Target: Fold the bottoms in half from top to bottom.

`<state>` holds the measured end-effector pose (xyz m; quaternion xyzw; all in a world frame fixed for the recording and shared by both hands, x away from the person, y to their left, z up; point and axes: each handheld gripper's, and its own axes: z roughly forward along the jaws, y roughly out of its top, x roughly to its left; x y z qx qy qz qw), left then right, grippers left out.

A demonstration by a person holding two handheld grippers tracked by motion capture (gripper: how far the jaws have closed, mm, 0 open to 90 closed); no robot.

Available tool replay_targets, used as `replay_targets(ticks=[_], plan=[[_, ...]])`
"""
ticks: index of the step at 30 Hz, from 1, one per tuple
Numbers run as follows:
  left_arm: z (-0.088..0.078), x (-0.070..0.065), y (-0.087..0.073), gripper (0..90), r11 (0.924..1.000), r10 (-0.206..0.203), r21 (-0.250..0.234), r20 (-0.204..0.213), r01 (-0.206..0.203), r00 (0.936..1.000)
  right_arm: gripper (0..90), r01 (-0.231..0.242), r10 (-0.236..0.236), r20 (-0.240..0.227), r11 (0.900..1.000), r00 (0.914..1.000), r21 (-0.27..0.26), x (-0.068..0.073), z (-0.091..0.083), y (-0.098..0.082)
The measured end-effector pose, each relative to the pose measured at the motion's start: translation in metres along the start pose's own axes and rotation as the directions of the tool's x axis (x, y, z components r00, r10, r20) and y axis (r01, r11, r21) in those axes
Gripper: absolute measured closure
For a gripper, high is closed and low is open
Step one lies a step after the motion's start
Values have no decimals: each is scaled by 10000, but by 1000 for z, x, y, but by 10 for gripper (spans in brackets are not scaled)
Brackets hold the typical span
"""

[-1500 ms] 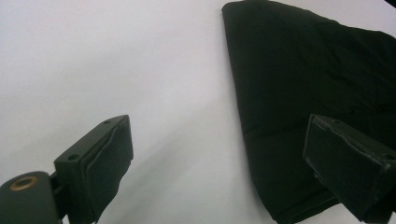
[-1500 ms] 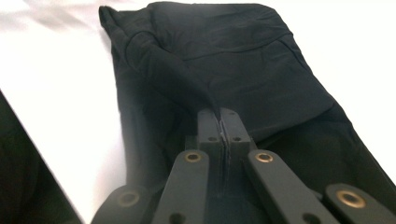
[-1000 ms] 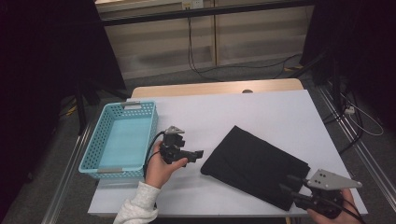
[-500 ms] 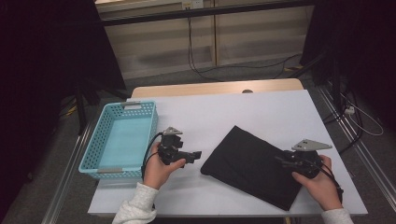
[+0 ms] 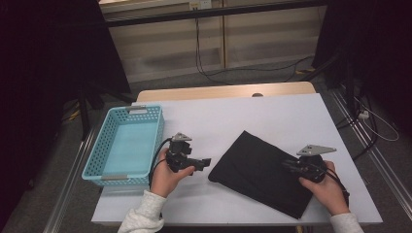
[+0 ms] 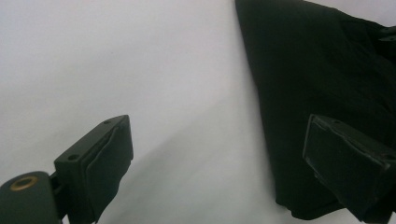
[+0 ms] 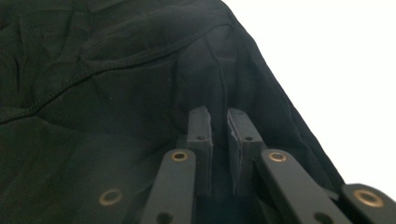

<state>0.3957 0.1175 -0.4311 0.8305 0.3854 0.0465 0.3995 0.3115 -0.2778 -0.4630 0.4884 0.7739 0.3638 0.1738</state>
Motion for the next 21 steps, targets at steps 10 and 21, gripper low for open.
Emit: replay_targets(ticks=[10, 21], plan=[[0, -1, 1, 84, 10000, 44, 35, 45, -45, 10000, 836, 23, -23, -23, 9999, 10000, -170, -1, -28, 9], [4, -10, 0, 84, 10000, 61, 18, 272, -62, 9996, 826, -82, 83, 247, 9999, 9997, -59, -3, -33, -6]])
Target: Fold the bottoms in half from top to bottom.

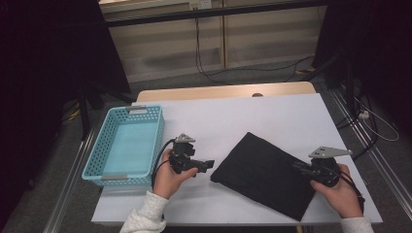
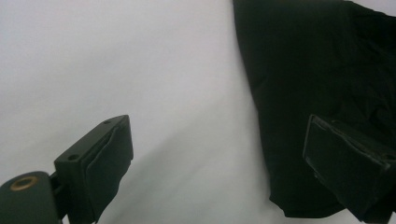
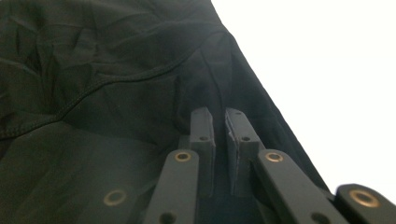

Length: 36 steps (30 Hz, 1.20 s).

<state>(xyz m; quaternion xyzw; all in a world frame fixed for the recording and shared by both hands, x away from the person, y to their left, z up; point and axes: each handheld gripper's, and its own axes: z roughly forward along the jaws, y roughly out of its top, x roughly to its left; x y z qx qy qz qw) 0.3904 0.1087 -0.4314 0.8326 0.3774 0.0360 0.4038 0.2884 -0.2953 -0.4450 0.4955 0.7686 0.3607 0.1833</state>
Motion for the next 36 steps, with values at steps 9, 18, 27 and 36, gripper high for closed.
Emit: replay_targets(ticks=[9, 18, 27, 36], plan=[[2, -8, -6, 54, 9999, 108, 108, 331, -112, 9994, 703, 177, -175, 166, 9998, 9997, -100, -1, 1, -6], [13, -18, -15, 131, 9987, 118, 495, 353, -136, 9993, 435, 195, -157, 335, 9931, 9993, -1153, 2, -7, 2], [23, -28, -20, 165, 9973, 270, 686, 88, -275, 9996, 258, -40, 119, 559, 9904, 9984, -1384, 5, -4, 2], [26, -33, -21, 263, 9941, 583, 925, -111, -571, 9982, 242, 17, 63, 586, 9910, 9983, -1339, 8, -2, 1]])
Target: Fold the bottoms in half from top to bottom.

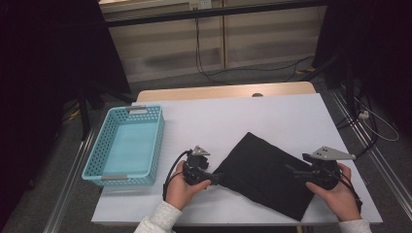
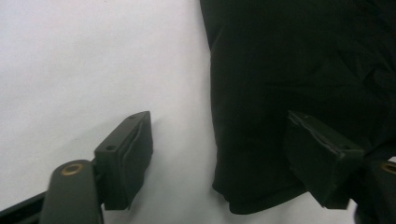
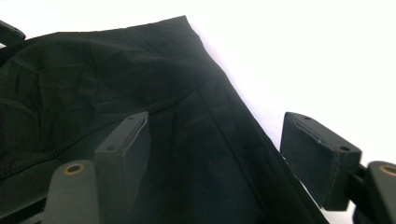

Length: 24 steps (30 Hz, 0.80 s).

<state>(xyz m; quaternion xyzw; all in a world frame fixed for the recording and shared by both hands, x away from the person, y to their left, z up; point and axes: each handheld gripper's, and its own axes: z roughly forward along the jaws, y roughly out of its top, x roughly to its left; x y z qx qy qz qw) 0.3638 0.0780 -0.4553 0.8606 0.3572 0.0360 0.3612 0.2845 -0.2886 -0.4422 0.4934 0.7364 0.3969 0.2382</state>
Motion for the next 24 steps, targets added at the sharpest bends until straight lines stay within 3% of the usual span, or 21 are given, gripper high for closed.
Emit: replay_targets(ticks=[3, 9, 11, 15, 18, 21, 24], plan=[[0, -1, 0, 315, 10000, -46, 21, -46, 46, 10000, 241, -21, 21, 36, 10000, 10000, 12, -1, 0, 0], [1, -8, 2, 385, 9992, 306, 256, -82, -304, 9995, 241, -73, 72, 104, 10000, 9999, 22, -3, 0, -2], [2, -9, 3, 389, 9993, 198, 331, -8, -198, 9998, 241, -78, 78, 121, 10000, 9999, 1, -3, -1, -2], [2, -11, 4, 508, 9991, 62, 409, 84, -66, 9999, 241, -112, 112, 167, 9999, 9998, 21, -3, 0, -2], [3, -9, 5, 660, 9977, -348, 599, 522, 316, 9980, 241, -148, 148, 167, 9999, 9998, 26, -2, 0, -2], [3, -10, 7, 718, 9970, -148, 770, 393, 118, 9991, 241, -152, 151, 174, 9999, 9997, 20, -2, 1, -1], [3, -9, 8, 763, 9963, -281, 826, 390, 248, 9988, 240, -162, 162, 180, 9999, 9997, 27, -2, 1, -2]])
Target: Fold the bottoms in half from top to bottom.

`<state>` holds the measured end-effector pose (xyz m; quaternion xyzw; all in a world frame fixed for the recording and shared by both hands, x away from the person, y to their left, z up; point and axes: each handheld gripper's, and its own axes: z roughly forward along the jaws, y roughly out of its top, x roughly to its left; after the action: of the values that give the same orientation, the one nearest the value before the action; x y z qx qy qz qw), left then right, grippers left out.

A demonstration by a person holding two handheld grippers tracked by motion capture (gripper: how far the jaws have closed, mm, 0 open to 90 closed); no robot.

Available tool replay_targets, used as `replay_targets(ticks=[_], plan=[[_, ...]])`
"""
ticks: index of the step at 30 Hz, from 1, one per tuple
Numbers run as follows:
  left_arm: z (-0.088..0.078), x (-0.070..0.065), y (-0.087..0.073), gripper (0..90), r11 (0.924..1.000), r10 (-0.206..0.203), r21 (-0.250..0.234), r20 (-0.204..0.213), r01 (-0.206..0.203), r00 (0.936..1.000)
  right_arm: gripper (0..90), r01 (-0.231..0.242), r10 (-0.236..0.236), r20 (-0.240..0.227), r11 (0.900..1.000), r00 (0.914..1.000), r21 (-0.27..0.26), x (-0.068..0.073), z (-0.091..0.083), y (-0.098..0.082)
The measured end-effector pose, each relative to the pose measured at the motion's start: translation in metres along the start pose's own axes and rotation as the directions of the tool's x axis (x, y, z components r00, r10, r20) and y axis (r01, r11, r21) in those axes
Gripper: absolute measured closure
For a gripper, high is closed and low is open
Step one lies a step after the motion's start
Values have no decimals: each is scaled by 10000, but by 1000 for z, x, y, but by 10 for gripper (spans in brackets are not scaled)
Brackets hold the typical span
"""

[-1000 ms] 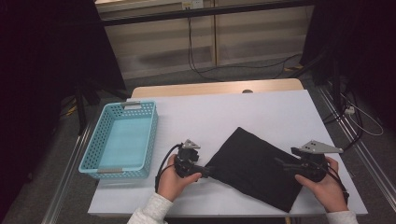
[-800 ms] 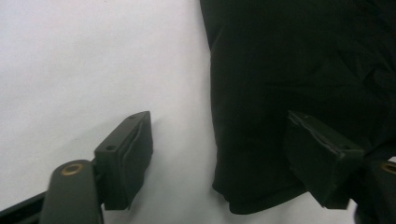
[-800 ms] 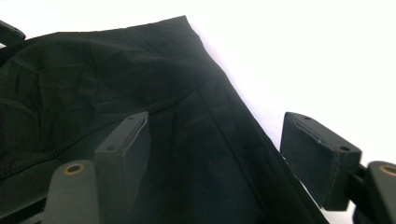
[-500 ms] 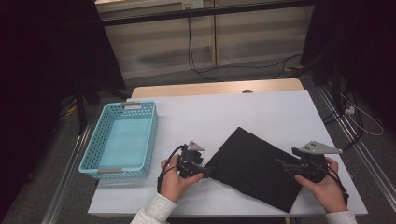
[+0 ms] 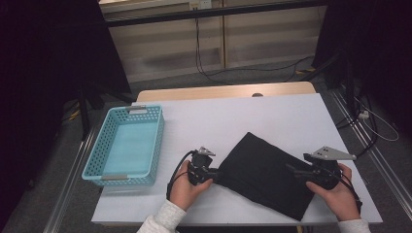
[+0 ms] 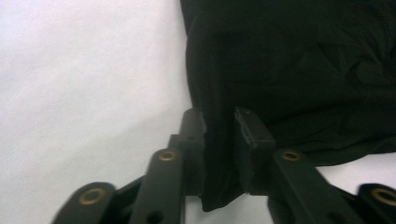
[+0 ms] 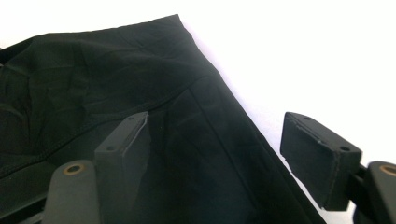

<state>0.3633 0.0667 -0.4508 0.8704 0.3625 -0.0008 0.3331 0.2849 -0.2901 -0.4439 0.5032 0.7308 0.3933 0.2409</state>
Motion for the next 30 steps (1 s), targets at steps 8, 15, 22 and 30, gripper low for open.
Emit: replay_targets(ticks=[8, 15, 22, 30], plan=[[2, 2, 4, 859, 9988, -408, 297, 521, 393, 9978, 214, 5, -5, 13, 9999, 10000, -136, 3, 2, 2], [3, 10, 7, 870, 9950, -860, 604, 1043, 800, 9908, 196, -73, 74, 38, 9998, 10000, -207, 1, 0, 2], [-2, 27, 18, 876, 9905, -1217, 801, 1389, 1114, 9828, 163, -187, 192, 142, 9991, 9997, -376, -1, -1, 3], [-4, 40, 38, 876, 9897, -1131, 998, 1036, 1028, 9882, 139, -399, 453, 763, 9967, 9961, -714, -7, -7, 3]])
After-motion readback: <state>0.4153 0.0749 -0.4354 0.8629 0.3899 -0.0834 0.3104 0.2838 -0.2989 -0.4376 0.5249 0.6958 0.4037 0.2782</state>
